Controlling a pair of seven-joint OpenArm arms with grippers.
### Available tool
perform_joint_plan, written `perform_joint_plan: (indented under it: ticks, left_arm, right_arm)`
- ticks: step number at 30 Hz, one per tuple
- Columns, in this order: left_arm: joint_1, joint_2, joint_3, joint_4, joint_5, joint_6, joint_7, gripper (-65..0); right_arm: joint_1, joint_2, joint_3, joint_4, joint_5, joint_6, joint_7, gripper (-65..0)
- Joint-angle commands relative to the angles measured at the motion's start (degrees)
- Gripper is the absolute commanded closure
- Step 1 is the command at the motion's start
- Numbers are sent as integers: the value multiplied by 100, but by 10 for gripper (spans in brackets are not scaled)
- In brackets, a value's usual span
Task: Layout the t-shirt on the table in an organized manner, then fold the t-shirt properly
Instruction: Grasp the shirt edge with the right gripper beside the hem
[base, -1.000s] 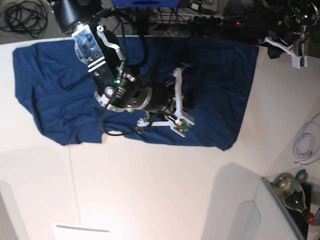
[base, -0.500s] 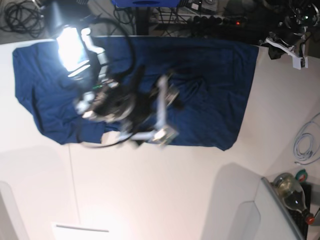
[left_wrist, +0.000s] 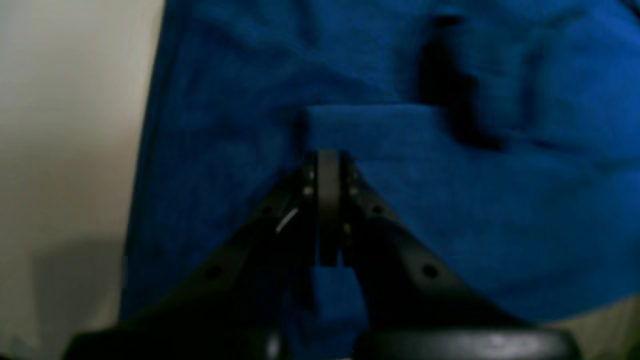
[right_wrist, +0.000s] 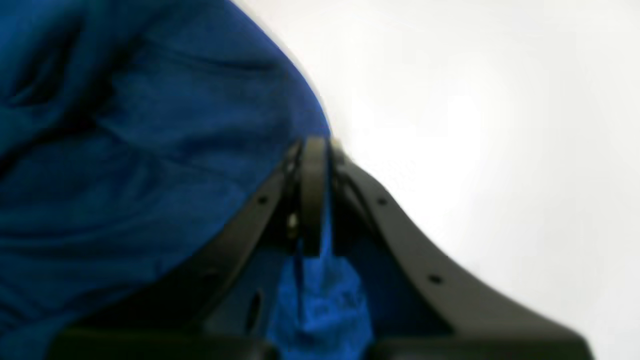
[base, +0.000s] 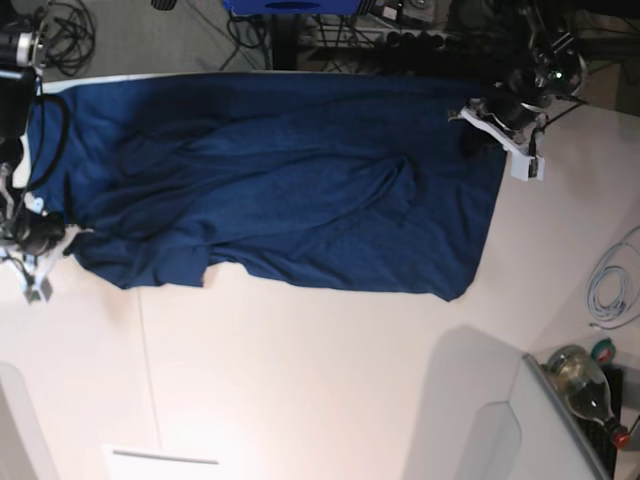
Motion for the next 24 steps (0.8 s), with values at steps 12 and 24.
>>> perform_joint_plan:
  ticks: [12,24]
  left_arm:
    - [-51,-373,-71,-432,-59,127,-77,0]
    - [37,-373,-71,-415,-59,127,-77,0]
  right_arm:
    - [153,276,70,-206,71,58,352,-2]
    - [-357,-128,17,778,62,507,-325,-2]
